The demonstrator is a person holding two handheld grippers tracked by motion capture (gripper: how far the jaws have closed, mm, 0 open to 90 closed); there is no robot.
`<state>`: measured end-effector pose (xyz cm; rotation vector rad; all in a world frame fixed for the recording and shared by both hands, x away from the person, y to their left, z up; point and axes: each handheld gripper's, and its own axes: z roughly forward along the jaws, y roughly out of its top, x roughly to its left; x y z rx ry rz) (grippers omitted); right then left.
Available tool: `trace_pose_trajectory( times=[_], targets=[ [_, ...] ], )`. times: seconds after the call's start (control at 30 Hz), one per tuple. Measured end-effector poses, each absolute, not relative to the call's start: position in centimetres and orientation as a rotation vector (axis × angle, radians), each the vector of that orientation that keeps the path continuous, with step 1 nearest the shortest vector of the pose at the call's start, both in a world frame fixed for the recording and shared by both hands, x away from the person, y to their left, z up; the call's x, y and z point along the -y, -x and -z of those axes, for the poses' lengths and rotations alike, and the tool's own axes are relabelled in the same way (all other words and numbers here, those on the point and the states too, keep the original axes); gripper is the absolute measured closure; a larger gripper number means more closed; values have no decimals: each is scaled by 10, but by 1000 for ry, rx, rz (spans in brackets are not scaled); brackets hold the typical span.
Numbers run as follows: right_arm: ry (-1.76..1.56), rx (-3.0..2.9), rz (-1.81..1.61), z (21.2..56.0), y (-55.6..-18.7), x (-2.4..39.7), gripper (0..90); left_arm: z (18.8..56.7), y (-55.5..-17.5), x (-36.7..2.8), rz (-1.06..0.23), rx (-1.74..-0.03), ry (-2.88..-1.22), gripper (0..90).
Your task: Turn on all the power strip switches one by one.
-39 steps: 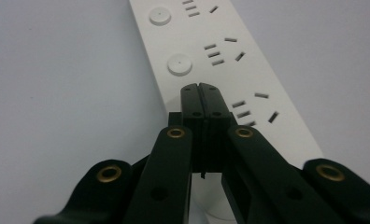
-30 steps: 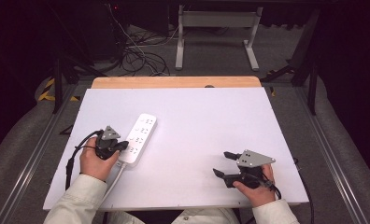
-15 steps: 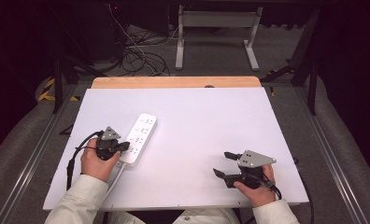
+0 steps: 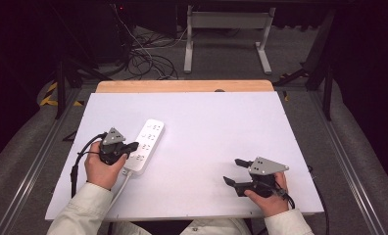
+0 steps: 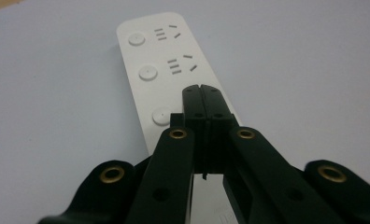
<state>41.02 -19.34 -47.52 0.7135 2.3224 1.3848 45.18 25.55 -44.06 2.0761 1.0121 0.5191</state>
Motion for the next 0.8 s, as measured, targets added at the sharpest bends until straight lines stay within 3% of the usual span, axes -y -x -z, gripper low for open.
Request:
trace_pose_trajectory(
  times=[0.8],
  targets=[
    [-722, -2325, -1388, 476, -410, 195, 271, 459, -480, -253, -531, -1067, -2078, 900]
  ],
)
